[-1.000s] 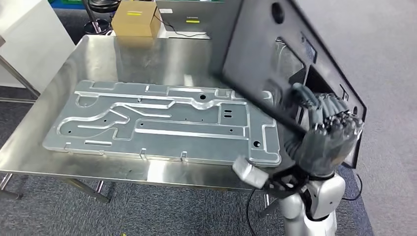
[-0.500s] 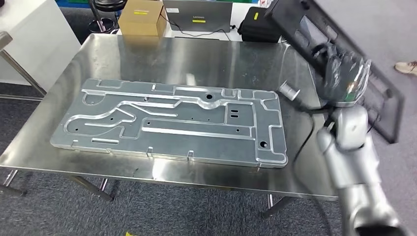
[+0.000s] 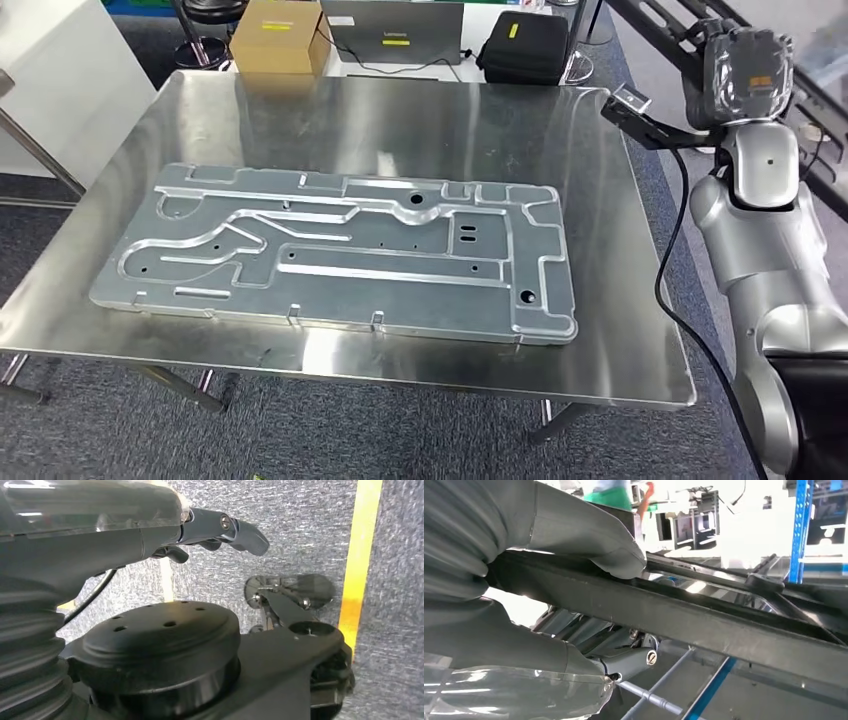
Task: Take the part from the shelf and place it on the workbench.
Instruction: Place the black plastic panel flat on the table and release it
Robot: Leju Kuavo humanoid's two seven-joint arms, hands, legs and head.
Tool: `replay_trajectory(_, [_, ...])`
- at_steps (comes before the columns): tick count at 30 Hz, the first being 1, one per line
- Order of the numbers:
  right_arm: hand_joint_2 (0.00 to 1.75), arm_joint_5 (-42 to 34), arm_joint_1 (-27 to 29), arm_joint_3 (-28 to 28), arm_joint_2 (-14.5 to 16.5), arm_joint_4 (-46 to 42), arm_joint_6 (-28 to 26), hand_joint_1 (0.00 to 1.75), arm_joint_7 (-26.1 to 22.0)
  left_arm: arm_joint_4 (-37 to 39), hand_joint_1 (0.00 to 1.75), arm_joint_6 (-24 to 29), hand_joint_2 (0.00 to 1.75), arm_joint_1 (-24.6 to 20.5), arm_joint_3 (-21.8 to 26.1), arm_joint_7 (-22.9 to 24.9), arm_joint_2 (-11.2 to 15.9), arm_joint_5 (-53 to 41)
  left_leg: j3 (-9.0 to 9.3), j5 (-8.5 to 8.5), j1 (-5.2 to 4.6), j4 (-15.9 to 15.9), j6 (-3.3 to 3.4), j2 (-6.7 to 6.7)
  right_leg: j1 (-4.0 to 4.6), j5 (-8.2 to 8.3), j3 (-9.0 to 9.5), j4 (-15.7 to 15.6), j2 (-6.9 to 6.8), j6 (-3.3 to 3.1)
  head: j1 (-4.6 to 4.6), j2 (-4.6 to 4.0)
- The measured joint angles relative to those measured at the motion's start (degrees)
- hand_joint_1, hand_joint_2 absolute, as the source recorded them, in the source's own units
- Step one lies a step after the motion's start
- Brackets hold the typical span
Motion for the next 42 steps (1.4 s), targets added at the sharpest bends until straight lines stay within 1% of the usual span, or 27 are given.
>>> replay_trajectory(3, [1.75,0.19,-0.56,0.43,-0.07,1.18,0.2,1.75,-0.11,0.0,0.0,0.0,1.75,0.05,0.04,-0.01,-0.09,0.06,0.43,0.21,0.22,-1.22,0.5,-0.08,-0.16,-0.34,-0.21,0.31,-0.03,0.86,-0.01,0.0])
replay_trajectory(4, [1.75,0.26,-1.2,0.77,-0.06,1.73,0.43,1.75,-0.21,0.01,0.0,0.02,1.75,-0.01,0.08,-0.01,-0.13,0.15,0.66,0.37,0.32,-1.62,0.7,-0.09,-0.23,-1.17,-0.8,1.59,0.0,1.15,0.03,0.0])
replay_trajectory(5, [1.75,0.3,-2.12,1.22,-0.02,2.41,0.78,1.75,-0.34,0.01,0.0,0.03,1.75,-0.1,0.16,-0.02,-0.18,0.25,0.85,0.48,0.39,-1.87,0.87,-0.09,-0.36,-2.45,-1.97,3.96,0.04,1.4,0.08,0.0])
replay_trajectory(7, [1.75,0.32,-4.19,2.39,0.18,4.0,1.78,1.75,-0.8,0.04,0.0,0.07,1.75,-0.3,0.37,-0.02,-0.26,0.5,0.93,0.42,0.34,-1.9,1.08,-0.09,-0.49,-5.32,-5.48,10.71,0.08,1.88,0.13,0.0])
replay_trajectory(8, [1.75,0.25,-4.93,3.01,0.45,4.76,2.45,1.75,-1.24,0.06,0.0,0.05,1.75,-0.32,0.47,-0.02,-0.31,0.59,1.0,0.32,0.39,-1.83,1.11,-0.08,-0.6,-5.89,-6.89,13.27,0.08,2.1,0.14,0.0])
replay_trajectory(9, [1.75,0.11,-5.45,3.67,0.88,5.49,3.17,1.75,-1.82,0.09,0.0,0.02,1.75,-0.33,0.52,-0.02,-0.36,0.65,1.08,0.19,0.49,-1.71,1.04,-0.09,-0.75,-5.42,-7.5,14.08,0.08,2.28,0.14,0.0])
replay_trajectory(10, [1.75,-0.08,-5.92,4.36,1.57,6.16,3.82,1.75,-2.4,0.11,0.0,-0.04,1.75,-0.34,0.54,-0.02,-0.4,0.67,1.14,0.0,0.63,-1.49,0.86,-0.11,-0.97,-3.95,-7.12,12.83,0.07,2.45,0.16,0.0])
replay_trajectory(12, [1.75,-0.58,-6.87,5.89,3.52,7.22,4.8,1.75,-3.11,0.15,0.0,-0.15,1.75,-0.43,0.55,-0.01,-0.48,0.63,1.08,-0.53,0.85,-0.84,0.21,-0.11,-1.43,-0.29,-4.3,6.55,0.12,2.69,0.17,0.0])
replay_trajectory(14, [1.75,-1.19,-7.49,7.51,5.68,7.75,5.17,1.75,-3.22,0.15,0.0,-0.23,1.75,-0.7,0.55,-0.03,-0.53,0.61,0.82,-0.93,0.77,-0.22,-0.5,-0.08,-1.38,1.08,-2.21,1.92,0.26,2.31,0.01,0.0])
replay_trajectory(17, [1.75,-2.41,-6.89,9.64,8.14,8.13,5.41,1.75,-3.55,0.15,0.0,-0.48,1.75,-0.88,0.56,-0.19,-0.62,0.61,0.68,-1.04,0.82,-0.21,-1.37,-0.13,-0.97,0.85,-1.9,1.05,0.19,1.03,-0.25,0.0])
replay_trajectory(19, [1.75,-3.3,-6.34,11.12,9.86,8.18,5.66,1.75,-3.98,0.15,0.0,-0.7,1.75,-0.81,0.57,-0.37,-0.66,0.56,0.0,-2.35,1.02,1.48,-1.97,-0.08,-0.98,0.95,-1.73,0.79,0.12,0.11,-0.33,0.0])
replay_trajectory(20, [1.75,-3.69,-6.13,11.82,10.66,8.17,5.91,1.75,-4.1,0.15,0.0,-0.8,1.75,-0.81,0.57,-0.46,-0.68,0.48,-1.04,-3.69,1.09,3.82,-2.19,-0.03,-0.99,0.99,-1.63,0.67,0.11,-0.26,-0.4,0.0])
replay_trajectory(22, [1.75,-4.31,-5.44,13.09,12.06,8.17,6.49,1.75,-4.06,0.15,0.0,-0.98,1.75,-0.81,0.57,-0.6,-0.7,0.29,-4.36,-6.76,1.16,10.94,-2.43,0.02,-0.77,0.91,-1.54,0.66,0.16,-0.7,-0.52,0.0])
replay_trajectory(23, [1.75,-4.58,-4.92,13.67,12.67,8.18,6.86,1.75,-4.05,0.16,0.0,-1.05,1.75,-0.82,0.57,-0.62,-0.71,0.2,-5.94,-7.6,1.18,13.96,-2.45,0.03,-0.62,0.85,-1.48,0.69,0.2,-0.82,-0.53,0.0])
replay_trajectory(24, [1.75,-4.86,-4.34,14.17,13.15,8.18,7.19,1.75,-4.07,0.16,0.0,-1.09,1.75,-0.82,0.57,-0.64,-0.72,0.09,-6.81,-7.5,1.16,15.38,-2.39,0.03,-0.48,0.79,-1.4,0.71,0.22,-0.91,-0.53,0.0])
replay_trajectory(25, [1.75,-5.19,-3.82,14.64,13.58,8.18,7.57,1.75,-4.09,0.16,0.0,-1.13,1.75,-0.81,0.57,-0.64,-0.72,-0.09,-6.68,-6.35,1.14,14.64,-2.24,0.03,-0.34,0.73,-1.32,0.74,0.24,-0.97,-0.52,0.0])
replay_trajectory(27, [1.75,-5.88,-3.2,15.55,14.49,8.18,8.22,1.75,-4.23,0.17,0.0,-1.19,1.75,-0.84,0.57,-0.64,-0.73,-0.47,-3.81,-2.42,0.98,7.85,-1.58,0.04,-0.15,0.62,-1.12,0.76,0.27,-1.03,-0.52,0.0])
replay_trajectory(28, [1.75,-6.25,-3.05,15.98,14.92,8.18,8.44,1.75,-4.31,0.17,0.0,-1.2,1.75,-0.89,0.56,-0.63,-0.73,-0.6,-2.11,-1.01,0.82,4.19,-1.2,0.05,-0.01,0.56,-1.1,0.79,0.29,-0.95,-0.51,0.0])
replay_trajectory(30, [1.75,-6.92,-2.73,16.84,15.73,8.22,8.75,1.75,-4.65,0.17,0.0,-1.19,1.75,-1.06,0.55,-0.6,-0.77,-0.75,-0.26,-0.17,0.48,0.24,-0.73,0.06,0.08,0.54,-1.18,0.76,0.28,-0.55,-0.5,0.0])
replay_trajectory(32, [1.75,-7.42,-2.17,17.74,16.64,8.35,9.17,1.75,-5.09,0.17,0.0,-1.08,1.75,-1.13,0.54,-0.54,-0.83,-0.91,0.08,-0.18,0.48,-0.41,-0.51,0.05,0.12,0.63,-1.15,0.57,0.25,0.04,-0.49,0.0])
replay_trajectory(34, [1.75,-7.76,-1.68,18.58,17.54,8.57,9.45,1.75,-5.3,0.17,0.0,-0.89,1.75,-1.13,0.55,-0.5,-0.95,-0.98,0.53,0.26,0.75,-1.23,-0.11,0.13,0.07,-0.19,-1.44,1.45,0.24,0.58,-0.44,0.0])
replay_trajectory(35, [1.75,-7.93,-1.56,18.99,18.01,8.69,9.52,1.75,-5.33,0.17,0.0,-0.82,1.75,-1.18,0.55,-0.49,-1.03,-0.98,0.73,0.48,0.91,-1.61,0.11,0.18,0.04,-1.45,-2.27,3.36,0.25,0.82,-0.41,0.0])
replay_trajectory(37, [1.75,-8.19,-1.24,19.77,18.89,9.05,9.8,1.75,-5.38,0.17,0.0,-0.77,1.75,-1.29,0.55,-0.43,-1.18,-0.92,0.83,0.58,0.93,-1.78,0.35,0.22,-0.2,-4.88,-5.37,10.09,0.25,1.18,-0.38,0.0])
replay_trajectory(38, [1.75,-8.26,-0.92,20.15,19.33,9.28,10.06,1.75,-5.4,0.16,0.0,-0.76,1.75,-1.29,0.55,-0.37,-1.22,-0.81,0.83,0.57,0.95,-1.75,0.41,0.18,-0.32,-6.1,-6.99,13.47,0.25,1.33,-0.38,0.0])
replay_trajectory(39, [1.75,-8.28,-0.54,20.53,19.8,9.52,10.34,1.75,-5.4,0.16,0.0,-0.77,1.75,-1.26,0.55,-0.3,-1.26,-0.67,0.84,0.54,0.99,-1.7,0.4,0.12,-0.46,-6.32,-7.95,15.33,0.24,1.45,-0.38,0.0])
replay_trajectory(40, [1.75,-8.28,-0.21,20.88,20.27,9.77,10.66,1.75,-5.38,0.16,0.0,-0.77,1.75,-1.22,0.55,-0.24,-1.27,-0.51,0.84,0.47,1.04,-1.59,0.33,0.03,-0.61,-5.47,-7.92,15.08,0.23,1.54,-0.37,0.0])
replay_trajectory(42, [1.75,-8.28,0.01,21.49,21.28,10.22,11.2,1.75,-5.35,0.17,0.0,-0.75,1.75,-1.17,0.55,-0.2,-1.3,-0.28,0.8,0.12,1.12,-1.09,-0.1,-0.13,-0.92,-1.78,-5.02,8.79,0.19,1.59,-0.37,0.0])
